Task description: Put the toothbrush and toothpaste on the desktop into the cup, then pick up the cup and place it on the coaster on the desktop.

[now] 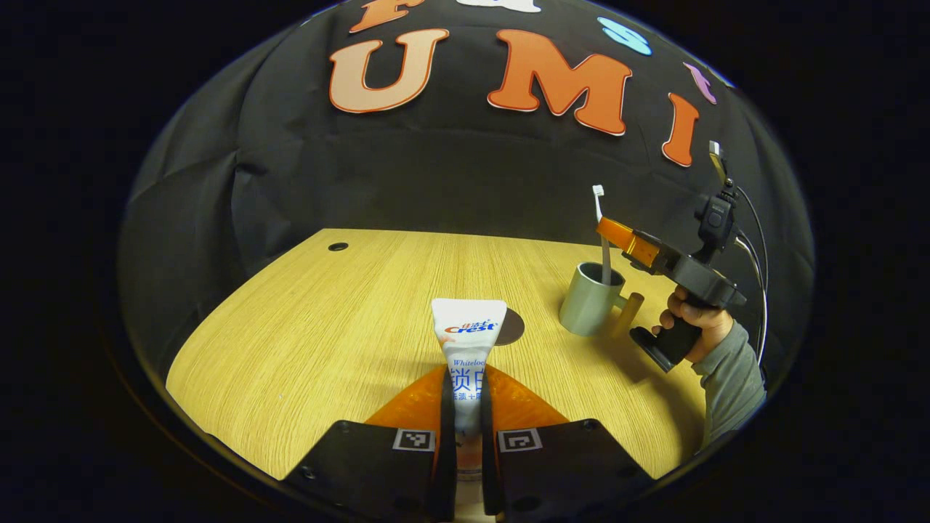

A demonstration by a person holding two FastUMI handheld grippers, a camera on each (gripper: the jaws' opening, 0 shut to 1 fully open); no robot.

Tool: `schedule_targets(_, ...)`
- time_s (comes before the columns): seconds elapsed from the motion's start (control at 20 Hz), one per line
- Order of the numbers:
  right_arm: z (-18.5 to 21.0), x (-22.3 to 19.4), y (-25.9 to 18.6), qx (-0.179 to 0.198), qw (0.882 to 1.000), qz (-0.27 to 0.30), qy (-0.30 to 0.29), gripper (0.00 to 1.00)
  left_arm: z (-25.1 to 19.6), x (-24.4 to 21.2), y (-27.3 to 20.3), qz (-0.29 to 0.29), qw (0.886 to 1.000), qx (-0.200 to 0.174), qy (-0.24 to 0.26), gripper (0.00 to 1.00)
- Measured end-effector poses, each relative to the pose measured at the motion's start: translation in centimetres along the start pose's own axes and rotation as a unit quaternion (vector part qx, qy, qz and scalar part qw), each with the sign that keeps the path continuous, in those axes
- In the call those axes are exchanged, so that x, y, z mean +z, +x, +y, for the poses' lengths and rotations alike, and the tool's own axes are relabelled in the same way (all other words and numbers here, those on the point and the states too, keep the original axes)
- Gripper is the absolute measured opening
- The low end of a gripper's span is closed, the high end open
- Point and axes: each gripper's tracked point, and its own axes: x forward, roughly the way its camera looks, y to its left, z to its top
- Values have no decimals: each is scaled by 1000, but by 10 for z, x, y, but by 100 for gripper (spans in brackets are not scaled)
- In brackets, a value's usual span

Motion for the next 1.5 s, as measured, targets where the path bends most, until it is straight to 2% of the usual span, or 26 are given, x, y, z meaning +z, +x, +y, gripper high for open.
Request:
schedule_targets(0.3, -3, 1, -7, -8, 1000, -5, -29, 10, -3, 2, 16, 1, 1000, -4, 3, 18)
schedule_targets(0.75, -9, -8, -17, -14, 1000, 12, -20, 10, -11, 17, 26, 1, 1000, -10, 15, 18)
schedule_targets(1.05, -12, -15, -25, -11, 999, 26, -41, 11, -22, 29, 45, -2, 1000, -18, 25, 17)
schedule_targets(1.15, -11, -20, -30, -5, 998, 41, -41, 18, -32, 32, 52, -3, 999, -24, 29, 17)
schedule_targets(1.2, -8, -24, -33, 5, 998, 50, -34, 27, -36, 33, 54, -4, 999, -29, 31, 18)
schedule_targets(1.25, -5, -26, -35, 12, 998, 58, -28, 30, -38, 33, 57, -4, 999, -35, 33, 17)
schedule_targets(1.45, -17, -25, -45, 0, 997, 69, -37, 47, -45, 34, 63, -6, 998, -49, 37, 19)
schedule_targets(1.5, -19, -24, -48, 0, 997, 68, -38, 54, -45, 35, 64, -7, 998, -52, 39, 17)
